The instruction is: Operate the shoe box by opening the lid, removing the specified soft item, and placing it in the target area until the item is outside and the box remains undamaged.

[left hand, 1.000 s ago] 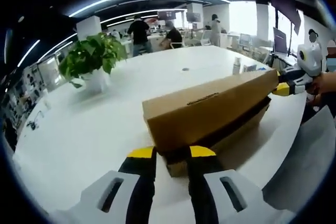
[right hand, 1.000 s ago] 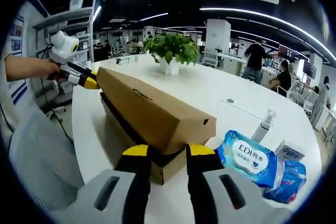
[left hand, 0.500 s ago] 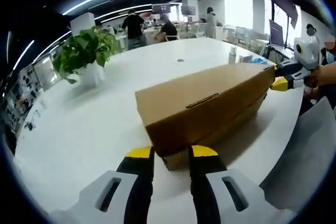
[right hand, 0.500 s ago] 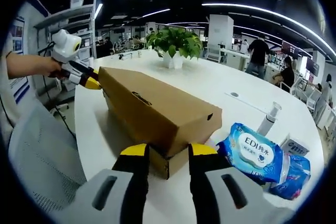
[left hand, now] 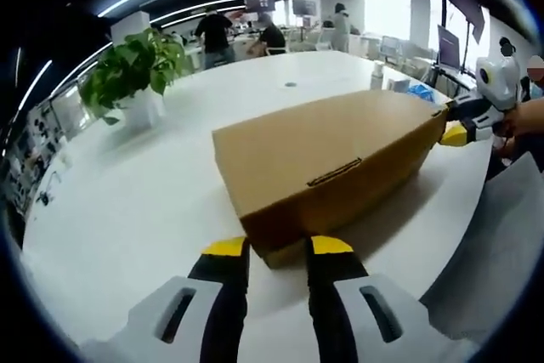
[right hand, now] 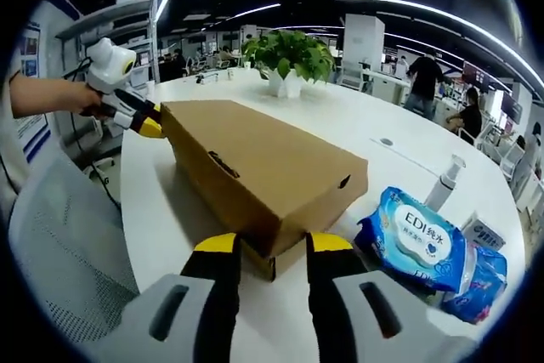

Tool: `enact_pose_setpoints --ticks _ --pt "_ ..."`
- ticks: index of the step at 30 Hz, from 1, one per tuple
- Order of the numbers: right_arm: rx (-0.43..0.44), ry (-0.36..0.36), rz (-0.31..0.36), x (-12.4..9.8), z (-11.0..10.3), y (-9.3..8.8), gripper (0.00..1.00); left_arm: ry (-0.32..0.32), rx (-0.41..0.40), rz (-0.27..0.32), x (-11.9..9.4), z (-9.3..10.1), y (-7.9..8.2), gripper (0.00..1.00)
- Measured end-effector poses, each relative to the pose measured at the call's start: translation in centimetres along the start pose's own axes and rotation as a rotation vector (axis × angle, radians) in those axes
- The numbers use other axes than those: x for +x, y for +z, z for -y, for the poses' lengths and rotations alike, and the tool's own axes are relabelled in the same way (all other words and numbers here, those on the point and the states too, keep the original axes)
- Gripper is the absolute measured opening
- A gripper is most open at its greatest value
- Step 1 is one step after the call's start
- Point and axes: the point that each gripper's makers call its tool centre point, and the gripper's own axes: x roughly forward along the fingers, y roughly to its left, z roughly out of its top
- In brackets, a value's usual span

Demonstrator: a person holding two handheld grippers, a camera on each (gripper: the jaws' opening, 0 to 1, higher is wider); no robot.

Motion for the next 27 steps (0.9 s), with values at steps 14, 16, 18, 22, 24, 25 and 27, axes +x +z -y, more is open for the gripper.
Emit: enact_pose_setpoints --ticks 14,16,18,22,24,25,27 --pt "0.010 0.008 -0.033 0.5 0.0 -1.1 0.29 -0.010 -0.001 -0.030 0.6 0.1 -0.9 0.26" --pt "0.013 0.010 -0.030 0.3 0.0 -1.0 0.30 -0.004 0.007 -0.033 0.4 0.0 -1.0 0.27" --pt "0.014 0.011 -0.022 0.0 -0.1 -0.8 0.31 -0.001 0.007 -0.028 0.0 -0.2 -1.0 0.27" --pt "0.001 0.015 -0.014 -0.5 -0.2 -0.5 0.32 0.006 0.008 -0.018 -0.8 -0.5 -0.9 0.28" --pt "-0.004 0.016 -0.006 -0.8 -0.3 -0.1 0.32 0.007 0.012 -0.009 -1.2 -0.6 -0.7 0.29" --pt "-0.006 0.016 -0.001 -0.8 -0.3 0.1 0.32 0.005 0.013 -0.002 -1.4 -0.6 -0.4 0.29" --pt "-0.009 0.016 0.009 -0.9 -0.2 0.5 0.32 0.000 0.014 0.015 -1.7 -0.6 0.1 0.29"
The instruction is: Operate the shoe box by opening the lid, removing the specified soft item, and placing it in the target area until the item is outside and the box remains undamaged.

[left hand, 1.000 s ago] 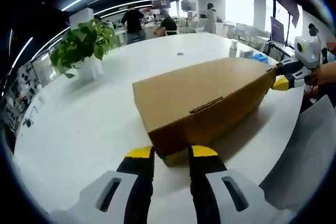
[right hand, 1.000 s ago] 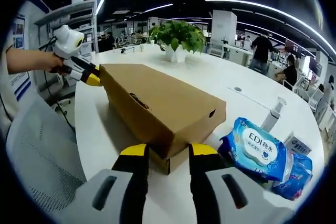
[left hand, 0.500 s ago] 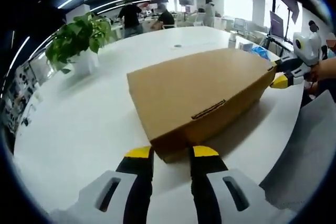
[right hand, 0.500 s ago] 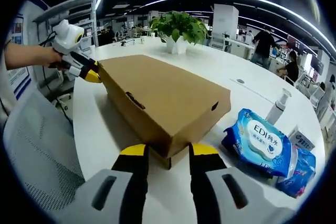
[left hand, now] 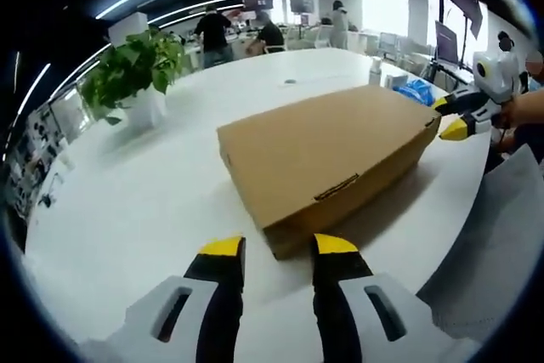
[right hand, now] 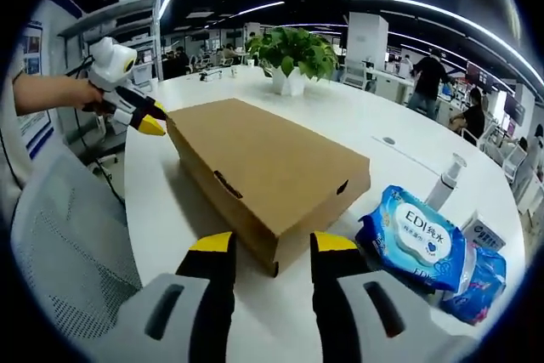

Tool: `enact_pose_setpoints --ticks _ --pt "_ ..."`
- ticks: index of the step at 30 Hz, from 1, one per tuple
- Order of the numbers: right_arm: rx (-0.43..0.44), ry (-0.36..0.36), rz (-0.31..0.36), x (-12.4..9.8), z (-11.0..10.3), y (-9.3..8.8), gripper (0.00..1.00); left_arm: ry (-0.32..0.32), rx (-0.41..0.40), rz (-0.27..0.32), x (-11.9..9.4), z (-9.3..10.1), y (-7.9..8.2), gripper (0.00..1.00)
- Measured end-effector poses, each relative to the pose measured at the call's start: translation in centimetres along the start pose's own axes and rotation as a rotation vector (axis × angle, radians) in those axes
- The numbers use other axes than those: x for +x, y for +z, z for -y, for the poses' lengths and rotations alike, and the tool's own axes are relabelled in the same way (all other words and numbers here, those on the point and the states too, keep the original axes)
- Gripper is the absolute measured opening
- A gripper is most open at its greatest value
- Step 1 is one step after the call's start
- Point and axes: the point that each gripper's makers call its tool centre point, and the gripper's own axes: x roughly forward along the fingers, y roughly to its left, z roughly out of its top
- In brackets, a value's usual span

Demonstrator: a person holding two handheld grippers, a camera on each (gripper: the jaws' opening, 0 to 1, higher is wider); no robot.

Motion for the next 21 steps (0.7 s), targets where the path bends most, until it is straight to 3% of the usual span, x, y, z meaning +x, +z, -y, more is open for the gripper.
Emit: enact_pose_setpoints --ticks 8,21 --pt "0.003 -0.008 0.014 0.6 0.2 0.8 0.30 -0.031 0.027 0.025 0.7 0.5 1.0 0.29" --pt "0.073 -0.027 -0.015 1.3 0.1 -0.4 0.29 -0.026 0.030 -0.016 1.9 0.5 0.0 0.27"
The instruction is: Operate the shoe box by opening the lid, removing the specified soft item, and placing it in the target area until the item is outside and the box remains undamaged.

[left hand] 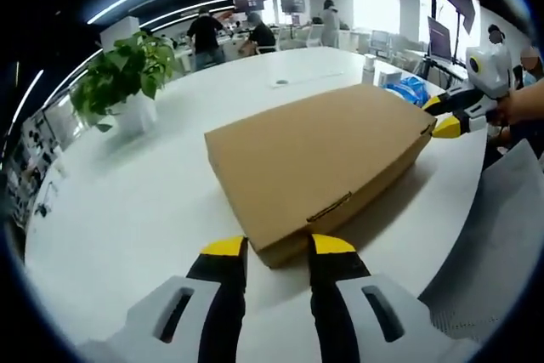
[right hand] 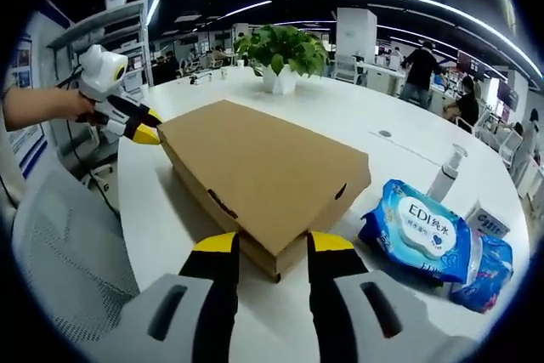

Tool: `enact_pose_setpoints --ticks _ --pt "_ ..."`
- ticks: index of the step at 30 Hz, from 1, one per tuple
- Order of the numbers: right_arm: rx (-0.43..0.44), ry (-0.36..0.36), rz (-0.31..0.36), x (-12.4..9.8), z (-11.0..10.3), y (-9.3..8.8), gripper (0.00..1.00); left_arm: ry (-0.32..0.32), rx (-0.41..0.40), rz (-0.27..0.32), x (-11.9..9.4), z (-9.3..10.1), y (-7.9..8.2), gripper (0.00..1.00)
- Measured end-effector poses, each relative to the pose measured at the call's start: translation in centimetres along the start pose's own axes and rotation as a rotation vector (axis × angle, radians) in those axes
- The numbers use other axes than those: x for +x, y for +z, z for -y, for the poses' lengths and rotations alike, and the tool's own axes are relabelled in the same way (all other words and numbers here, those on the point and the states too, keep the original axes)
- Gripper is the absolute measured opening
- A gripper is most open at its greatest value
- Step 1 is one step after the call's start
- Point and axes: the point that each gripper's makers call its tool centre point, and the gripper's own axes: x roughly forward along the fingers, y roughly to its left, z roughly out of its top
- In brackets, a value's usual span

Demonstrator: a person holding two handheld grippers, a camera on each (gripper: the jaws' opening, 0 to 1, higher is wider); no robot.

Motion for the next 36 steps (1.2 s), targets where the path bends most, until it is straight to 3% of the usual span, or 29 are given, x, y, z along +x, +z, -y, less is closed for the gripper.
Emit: enact_pose_setpoints --ticks 13,36 --pt "-0.008 0.001 0.005 1.1 1.5 0.8 0.28 0.003 0.001 -0.010 1.5 -1.0 1.4 0.27" --pt "-0.004 -0.001 -0.010 4.0 6.0 2.8 0.28 -0.004 -0.009 -0.017 5.4 -2.9 4.9 0.27"
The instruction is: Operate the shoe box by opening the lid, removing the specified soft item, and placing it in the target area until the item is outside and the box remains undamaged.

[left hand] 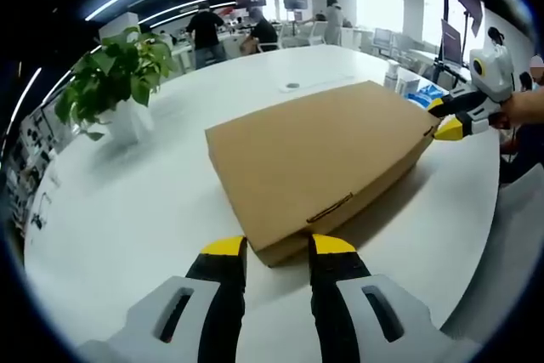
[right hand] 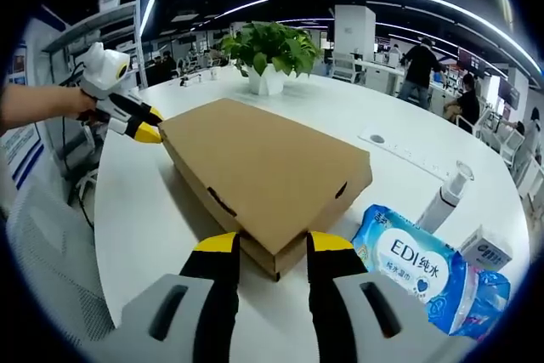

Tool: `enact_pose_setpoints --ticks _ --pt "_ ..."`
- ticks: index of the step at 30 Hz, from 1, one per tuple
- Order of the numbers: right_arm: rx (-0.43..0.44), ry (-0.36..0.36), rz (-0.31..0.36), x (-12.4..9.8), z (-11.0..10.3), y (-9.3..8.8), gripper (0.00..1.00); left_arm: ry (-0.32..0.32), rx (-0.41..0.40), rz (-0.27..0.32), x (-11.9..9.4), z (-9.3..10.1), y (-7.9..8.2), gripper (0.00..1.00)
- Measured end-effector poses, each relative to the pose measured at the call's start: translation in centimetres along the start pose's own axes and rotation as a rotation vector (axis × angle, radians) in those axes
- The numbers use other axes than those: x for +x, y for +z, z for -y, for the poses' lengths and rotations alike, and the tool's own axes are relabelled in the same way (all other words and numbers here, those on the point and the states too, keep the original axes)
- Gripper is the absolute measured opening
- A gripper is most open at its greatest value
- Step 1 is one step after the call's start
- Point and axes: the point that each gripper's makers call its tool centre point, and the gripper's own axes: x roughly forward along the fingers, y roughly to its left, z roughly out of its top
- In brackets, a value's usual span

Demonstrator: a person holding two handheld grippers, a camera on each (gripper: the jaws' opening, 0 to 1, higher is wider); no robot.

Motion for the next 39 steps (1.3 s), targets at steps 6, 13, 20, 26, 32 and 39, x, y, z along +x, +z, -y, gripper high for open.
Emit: enact_pose_setpoints --ticks 6,13,20,26,32,39 --pt "0.008 0.000 -0.005 0.6 1.1 0.4 0.28 0.000 -0.003 0.003 0.9 -0.4 0.8 0.27" --pt "0.018 -0.001 -0.020 1.2 2.0 0.3 0.28 -0.007 -0.002 0.004 1.9 -0.7 1.6 0.27" --pt "0.020 -0.009 -0.024 1.4 2.5 0.5 0.28 -0.014 0.006 -0.003 2.4 -0.9 2.1 0.27" --pt "0.015 -0.009 -0.027 1.4 2.5 0.5 0.28 -0.012 0.002 0.002 2.4 -0.8 2.1 0.27" --pt "0.003 -0.019 -0.021 1.0 2.6 0.6 0.27 0.008 0.018 0.001 2.2 -1.1 1.9 0.30" --pt "0.000 -0.050 0.007 -1.3 2.9 0.7 0.33 0.020 0.001 0.031 0.1 -0.8 1.8 0.37"
